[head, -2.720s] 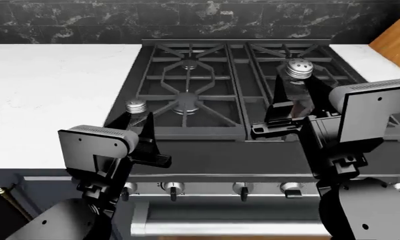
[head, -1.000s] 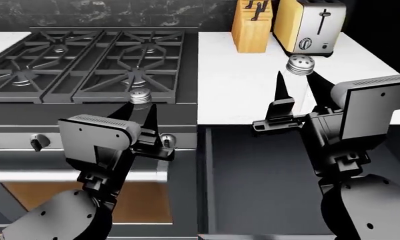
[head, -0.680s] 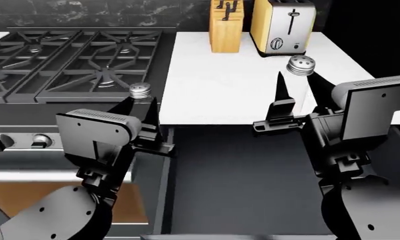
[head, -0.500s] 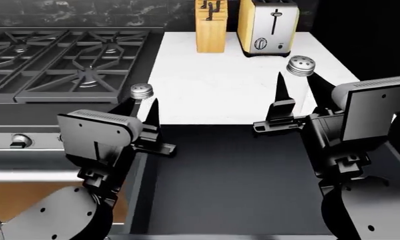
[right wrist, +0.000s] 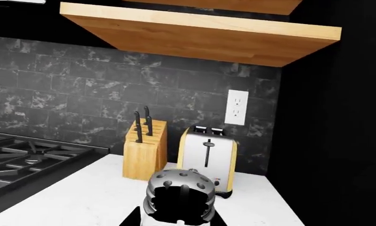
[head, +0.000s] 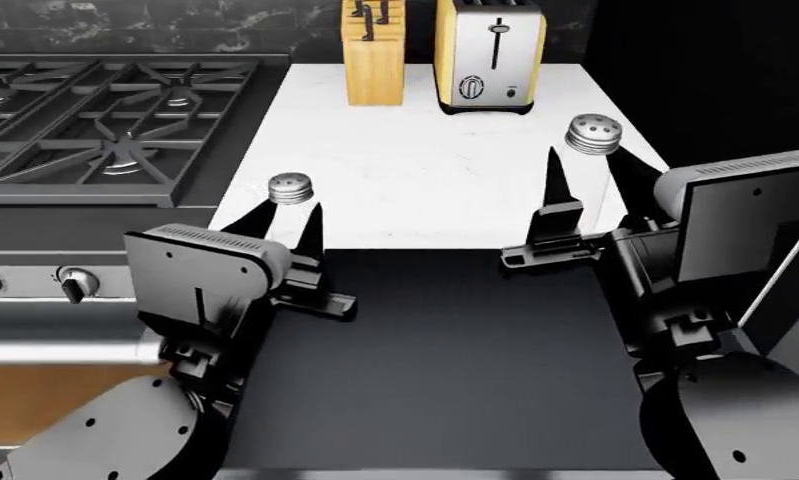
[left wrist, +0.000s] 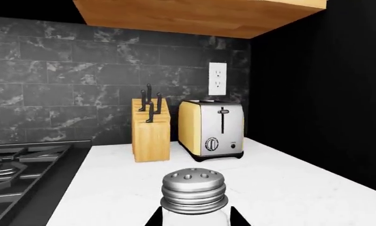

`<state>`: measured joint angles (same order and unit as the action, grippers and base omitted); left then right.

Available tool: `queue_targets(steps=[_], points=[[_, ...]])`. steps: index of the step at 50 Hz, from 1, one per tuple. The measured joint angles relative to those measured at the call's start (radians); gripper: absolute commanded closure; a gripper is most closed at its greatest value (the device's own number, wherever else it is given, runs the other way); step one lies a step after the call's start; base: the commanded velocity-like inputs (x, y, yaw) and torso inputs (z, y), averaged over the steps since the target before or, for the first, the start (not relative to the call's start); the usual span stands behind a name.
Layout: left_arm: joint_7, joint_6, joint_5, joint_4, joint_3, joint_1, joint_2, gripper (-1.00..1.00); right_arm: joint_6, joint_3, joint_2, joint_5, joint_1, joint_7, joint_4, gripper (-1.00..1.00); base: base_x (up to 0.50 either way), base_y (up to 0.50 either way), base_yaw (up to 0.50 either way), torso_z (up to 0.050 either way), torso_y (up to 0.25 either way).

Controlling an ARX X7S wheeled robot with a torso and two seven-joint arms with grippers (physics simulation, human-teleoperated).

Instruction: Pick and place the shaker into the drawer. Then close the cabinet.

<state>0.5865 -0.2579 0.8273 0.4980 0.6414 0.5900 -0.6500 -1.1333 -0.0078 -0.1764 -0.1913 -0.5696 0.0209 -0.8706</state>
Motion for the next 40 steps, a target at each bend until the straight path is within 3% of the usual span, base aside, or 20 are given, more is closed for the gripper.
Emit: queue_targets(steps=[19,30,40], points=[[-0.15,-0.263,0.133,0.063,0.129,0.174,-0.039,1.0,-0.171,-0.013,-0.025,-0.027,-0.107,0.008,-0.071,1.0,0.0,0.0,0.0,0.0,0.0],[-0.206,-0.435,0.184,0.0,0.216,0.284,0.0,1.0,-0.203,0.025,-0.013,-0.044,-0.12,0.005,-0.095,1.0,0.0,0.0,0.0,0.0,0.0],[-0.273,-0.484,0.115,-0.115,0.309,0.334,0.057,1.0,-0.216,0.052,-0.006,-0.059,-0.116,0.004,-0.114,1.0,0.0,0.0,0.0,0.0,0.0]])
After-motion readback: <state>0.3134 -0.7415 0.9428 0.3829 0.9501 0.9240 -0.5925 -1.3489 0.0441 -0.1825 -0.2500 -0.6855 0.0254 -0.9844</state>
